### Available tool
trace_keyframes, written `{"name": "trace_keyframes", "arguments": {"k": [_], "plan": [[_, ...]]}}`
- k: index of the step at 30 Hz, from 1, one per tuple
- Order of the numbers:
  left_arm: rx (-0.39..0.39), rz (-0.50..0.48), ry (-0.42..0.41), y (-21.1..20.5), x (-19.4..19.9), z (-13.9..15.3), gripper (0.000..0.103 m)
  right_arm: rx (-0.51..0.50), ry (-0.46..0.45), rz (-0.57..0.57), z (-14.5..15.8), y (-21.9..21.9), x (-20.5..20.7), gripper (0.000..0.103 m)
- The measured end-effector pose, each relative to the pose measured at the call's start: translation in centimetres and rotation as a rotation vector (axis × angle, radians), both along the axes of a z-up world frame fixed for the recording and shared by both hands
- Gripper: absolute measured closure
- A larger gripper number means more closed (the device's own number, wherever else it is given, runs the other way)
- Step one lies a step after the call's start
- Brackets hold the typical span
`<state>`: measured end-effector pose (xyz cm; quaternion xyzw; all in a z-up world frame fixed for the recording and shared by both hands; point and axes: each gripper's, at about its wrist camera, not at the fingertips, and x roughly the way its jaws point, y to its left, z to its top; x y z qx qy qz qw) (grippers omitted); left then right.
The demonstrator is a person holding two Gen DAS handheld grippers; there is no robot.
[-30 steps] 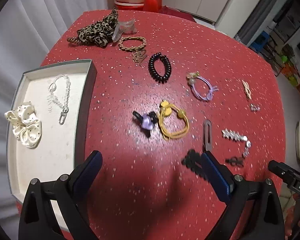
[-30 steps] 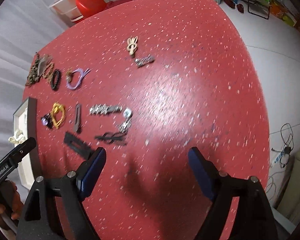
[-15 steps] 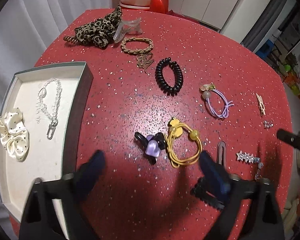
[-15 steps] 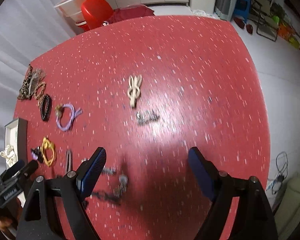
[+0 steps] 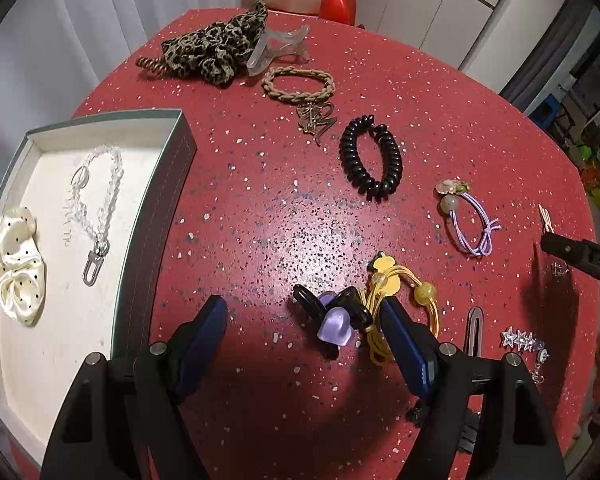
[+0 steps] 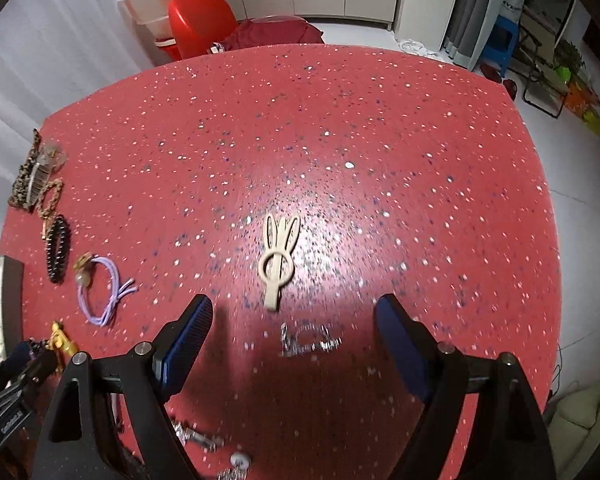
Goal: Organize jewelry
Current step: 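Grasp the purple claw clip with left gripper while right gripper grasps the beige bunny clip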
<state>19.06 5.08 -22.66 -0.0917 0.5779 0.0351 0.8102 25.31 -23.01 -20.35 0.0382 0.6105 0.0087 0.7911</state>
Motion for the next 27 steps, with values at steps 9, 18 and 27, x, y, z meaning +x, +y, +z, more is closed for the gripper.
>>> {"name": "trace_keyframes", "arguments": {"k": [9,18,27], "plan": [[0.026,-0.044,-0.015,-1.3,-0.3,0.5,0.062,-0.074,-0.039,0.062,0.0,1.7,0.2,0.036],[-0.012,-0.056,-0.028,-1.6,-1.0,1.4,0.062,-0.068,-0.055,0.080,0.4,3.0,-0.7,0.083],[-0.024,-0.075,-0.053,-1.3,-2.1,2.9,0.063,-0.025,-0.059,0.034,1.5,1.4,-1.7,0.084]]}}
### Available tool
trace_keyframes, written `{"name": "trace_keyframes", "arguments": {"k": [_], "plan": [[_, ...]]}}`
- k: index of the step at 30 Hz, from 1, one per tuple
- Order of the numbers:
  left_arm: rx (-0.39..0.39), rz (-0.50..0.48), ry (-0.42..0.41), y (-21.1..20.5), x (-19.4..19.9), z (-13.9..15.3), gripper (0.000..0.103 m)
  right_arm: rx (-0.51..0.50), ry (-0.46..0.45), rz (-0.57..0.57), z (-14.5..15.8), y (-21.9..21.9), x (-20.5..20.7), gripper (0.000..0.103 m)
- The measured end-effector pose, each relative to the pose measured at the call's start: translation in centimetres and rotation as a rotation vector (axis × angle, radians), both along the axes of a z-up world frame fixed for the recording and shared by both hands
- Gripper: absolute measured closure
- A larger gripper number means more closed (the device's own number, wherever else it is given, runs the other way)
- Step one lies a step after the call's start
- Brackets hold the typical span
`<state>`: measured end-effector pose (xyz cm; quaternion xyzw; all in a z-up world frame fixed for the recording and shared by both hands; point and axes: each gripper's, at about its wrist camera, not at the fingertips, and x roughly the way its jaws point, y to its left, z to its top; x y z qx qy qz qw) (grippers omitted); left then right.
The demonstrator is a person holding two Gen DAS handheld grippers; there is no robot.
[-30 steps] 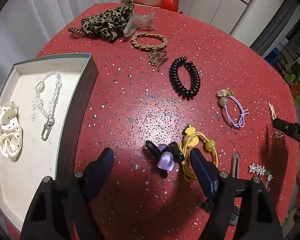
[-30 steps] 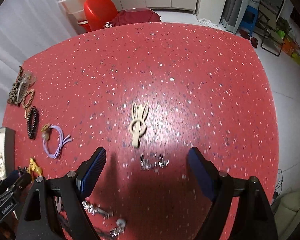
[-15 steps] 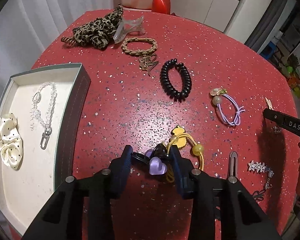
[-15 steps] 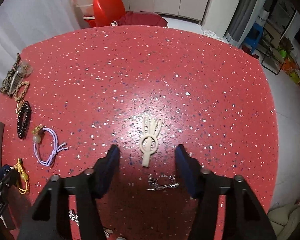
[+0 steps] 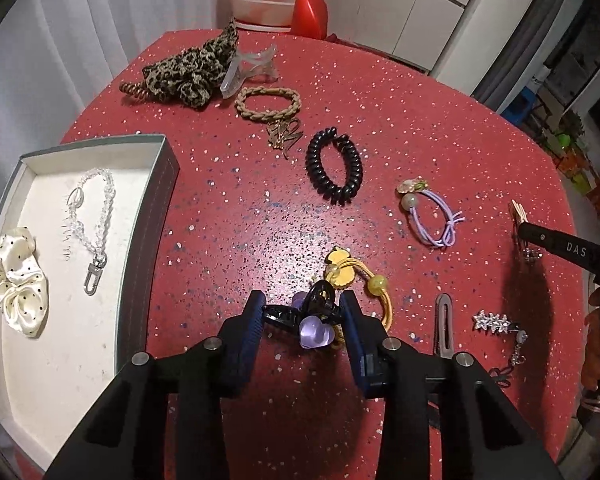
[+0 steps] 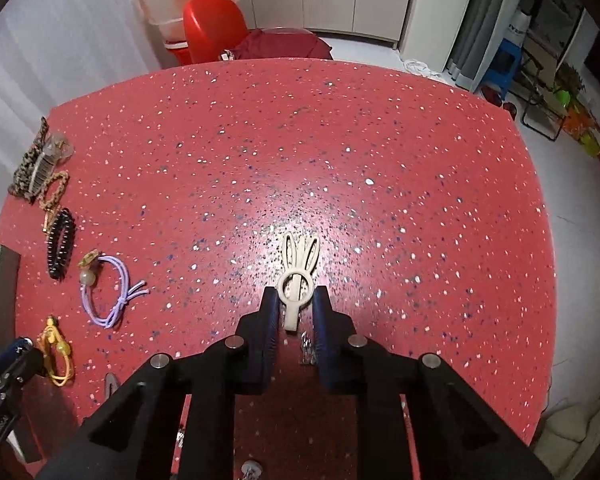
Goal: Organize jewelry
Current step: 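Grasp the purple claw clip with left gripper while right gripper grasps the beige bunny clip, then carry the claw clip with left gripper while right gripper carries the bunny clip to the tray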
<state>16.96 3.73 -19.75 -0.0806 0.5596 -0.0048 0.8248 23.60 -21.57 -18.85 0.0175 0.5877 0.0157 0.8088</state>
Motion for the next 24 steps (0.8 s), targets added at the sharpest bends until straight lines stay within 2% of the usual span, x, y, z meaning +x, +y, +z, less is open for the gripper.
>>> {"name": "trace_keyframes", "arguments": {"k": [8,17,24], "plan": [[0.001,-0.031,0.003,-1.1,-0.9,1.4,0.063,0.071,0.020,0.022,1.5,0.3,-3.0,0.084],[0.007,-0.076,0.002,-3.0,-3.8,3.6,0.063,0.137,0.057,0.018,3.3,0.2,-7.8,0.084],[0.018,-0.082,0.026,-3.4,-6.3,5.0,0.063,0.164,0.088,-0.005,4.2,-0.7,-10.0,0.084]]}}
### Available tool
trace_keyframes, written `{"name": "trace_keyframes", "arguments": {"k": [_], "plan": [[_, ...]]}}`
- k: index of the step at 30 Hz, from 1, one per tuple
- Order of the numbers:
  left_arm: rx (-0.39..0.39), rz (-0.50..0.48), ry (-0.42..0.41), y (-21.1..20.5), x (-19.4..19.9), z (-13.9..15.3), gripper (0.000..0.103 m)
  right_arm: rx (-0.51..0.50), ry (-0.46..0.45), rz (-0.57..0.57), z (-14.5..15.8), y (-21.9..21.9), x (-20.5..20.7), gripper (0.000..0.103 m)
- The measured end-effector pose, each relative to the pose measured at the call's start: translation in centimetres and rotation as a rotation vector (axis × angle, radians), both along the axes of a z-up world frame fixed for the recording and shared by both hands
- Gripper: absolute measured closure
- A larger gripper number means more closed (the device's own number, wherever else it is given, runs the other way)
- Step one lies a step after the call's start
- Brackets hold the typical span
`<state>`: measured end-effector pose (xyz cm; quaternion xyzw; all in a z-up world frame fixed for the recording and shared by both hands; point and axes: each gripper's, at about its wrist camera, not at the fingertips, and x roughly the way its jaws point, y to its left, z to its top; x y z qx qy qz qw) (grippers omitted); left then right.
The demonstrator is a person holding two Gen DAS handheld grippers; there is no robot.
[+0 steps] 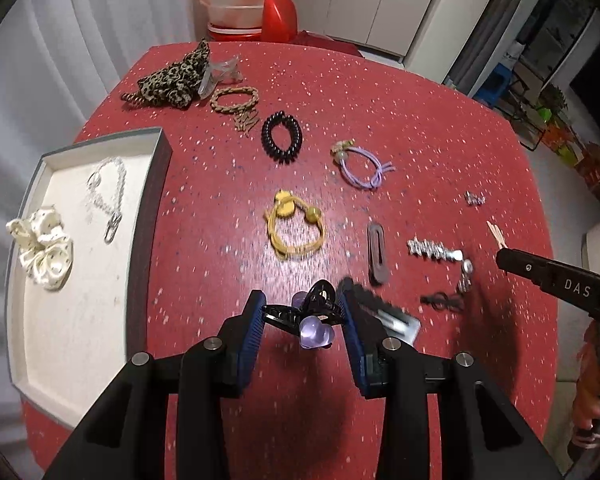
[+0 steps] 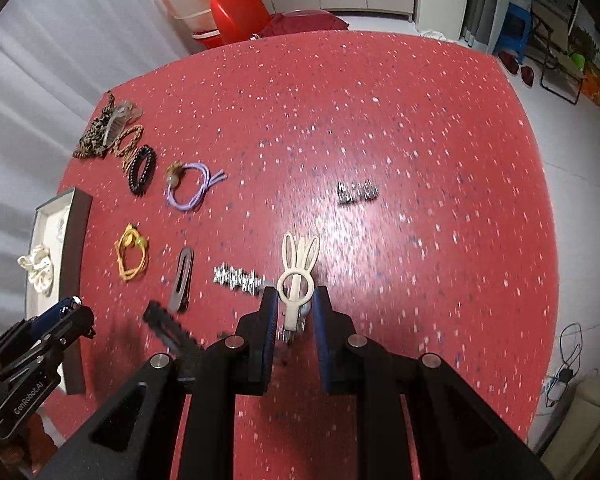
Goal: Organize jewelry
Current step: 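Carry the claw clip with left gripper while right gripper carries the bunny clip to the tray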
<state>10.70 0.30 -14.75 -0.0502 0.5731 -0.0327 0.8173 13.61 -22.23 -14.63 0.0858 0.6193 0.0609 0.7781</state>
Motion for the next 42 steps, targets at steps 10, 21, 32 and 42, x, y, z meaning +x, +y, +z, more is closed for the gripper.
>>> {"name": "trace_keyframes", "arguments": {"k": [10,21,32,42], "plan": [[-0.011,-0.030,0.001,2.4,-3.7,3.6,0.063,-0.006,0.003,-0.008,3.8,1.5,-3.5,0.084],[0.012,-0.034,-0.016,9.6,-6.6,6.4,0.063,0.001,-0.025,0.012,8.0,9.3,-6.1,0.084],[0.043,0.102,-0.006,18.5,-8.5,5.6,0.063,0.035,-0.035,0.136,8.8,19.9,-6.7,0.084],[0.067,0.186,0.014,24.0,-9.2,3.7,0.063,0.076,-0.034,0.259,8.2,28.2,-6.8,0.084]]}}
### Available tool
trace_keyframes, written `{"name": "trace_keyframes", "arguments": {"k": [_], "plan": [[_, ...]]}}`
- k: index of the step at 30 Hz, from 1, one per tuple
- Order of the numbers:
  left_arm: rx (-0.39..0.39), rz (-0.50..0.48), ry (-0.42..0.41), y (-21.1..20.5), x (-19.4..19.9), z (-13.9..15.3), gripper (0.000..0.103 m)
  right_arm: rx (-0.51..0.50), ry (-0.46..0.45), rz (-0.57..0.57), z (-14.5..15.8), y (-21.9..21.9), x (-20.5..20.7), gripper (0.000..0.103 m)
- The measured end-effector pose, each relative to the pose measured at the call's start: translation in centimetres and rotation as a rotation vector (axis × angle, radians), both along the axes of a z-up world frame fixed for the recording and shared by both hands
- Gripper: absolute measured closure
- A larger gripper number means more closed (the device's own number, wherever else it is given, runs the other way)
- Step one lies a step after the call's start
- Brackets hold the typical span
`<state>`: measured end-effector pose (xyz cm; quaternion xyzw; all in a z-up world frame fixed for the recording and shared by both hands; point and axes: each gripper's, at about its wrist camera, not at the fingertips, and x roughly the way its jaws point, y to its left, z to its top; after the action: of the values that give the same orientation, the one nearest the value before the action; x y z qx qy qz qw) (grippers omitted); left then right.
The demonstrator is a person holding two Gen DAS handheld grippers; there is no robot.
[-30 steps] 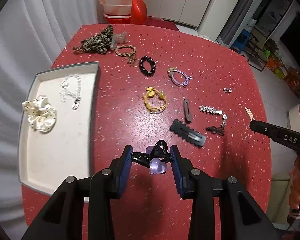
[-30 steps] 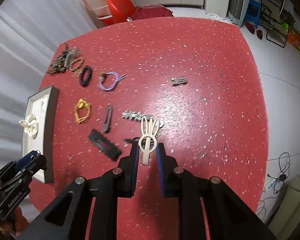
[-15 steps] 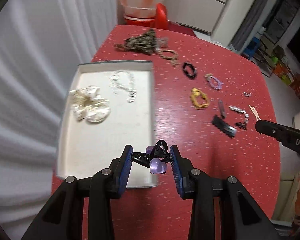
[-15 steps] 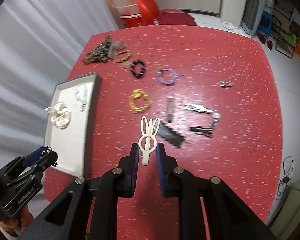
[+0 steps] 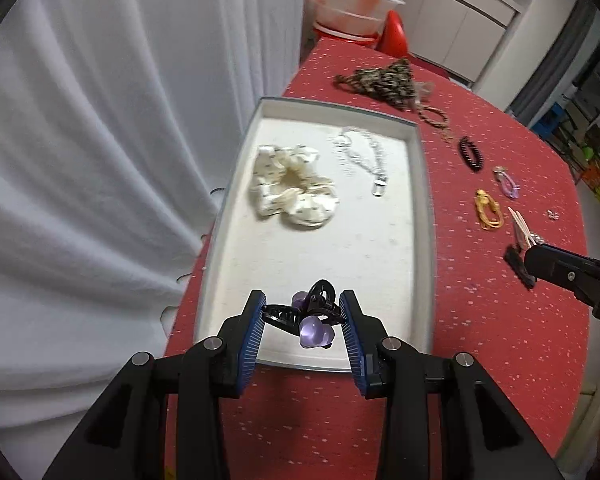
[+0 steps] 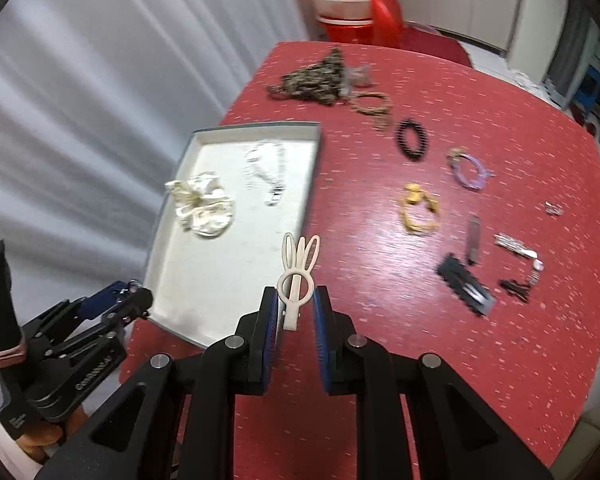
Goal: Organize jewelry
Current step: 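Carry the claw clip with left gripper while right gripper carries the bunny clip to the tray, then open both grippers to release the clips into the tray and withdraw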
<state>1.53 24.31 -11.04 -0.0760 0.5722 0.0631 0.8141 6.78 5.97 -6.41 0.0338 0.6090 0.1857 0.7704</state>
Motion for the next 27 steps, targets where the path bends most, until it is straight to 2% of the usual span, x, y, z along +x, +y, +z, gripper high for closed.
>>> {"name": "trace_keyframes", "arguments": {"k": [5,11,18,27], "plan": [[0.007,0.008,0.013,1.2,0.5,-1.6,0.063,0.024,0.044,0.041,-1.8,3.3,-0.1,0.084],[0.005,0.028,0.038,2.3,1.8,-4.2,0.063,0.015,0.112,0.070,-5.4,6.5,0.7,0.084],[0.008,0.026,0.074,2.6,2.9,-6.7,0.063,-0.017,0.162,0.092,-9.0,8.3,1.2,0.084],[0.028,0.002,0.119,2.2,2.7,-9.2,0.063,-0.050,0.229,0.075,-12.4,8.6,0.7,0.084]]}}
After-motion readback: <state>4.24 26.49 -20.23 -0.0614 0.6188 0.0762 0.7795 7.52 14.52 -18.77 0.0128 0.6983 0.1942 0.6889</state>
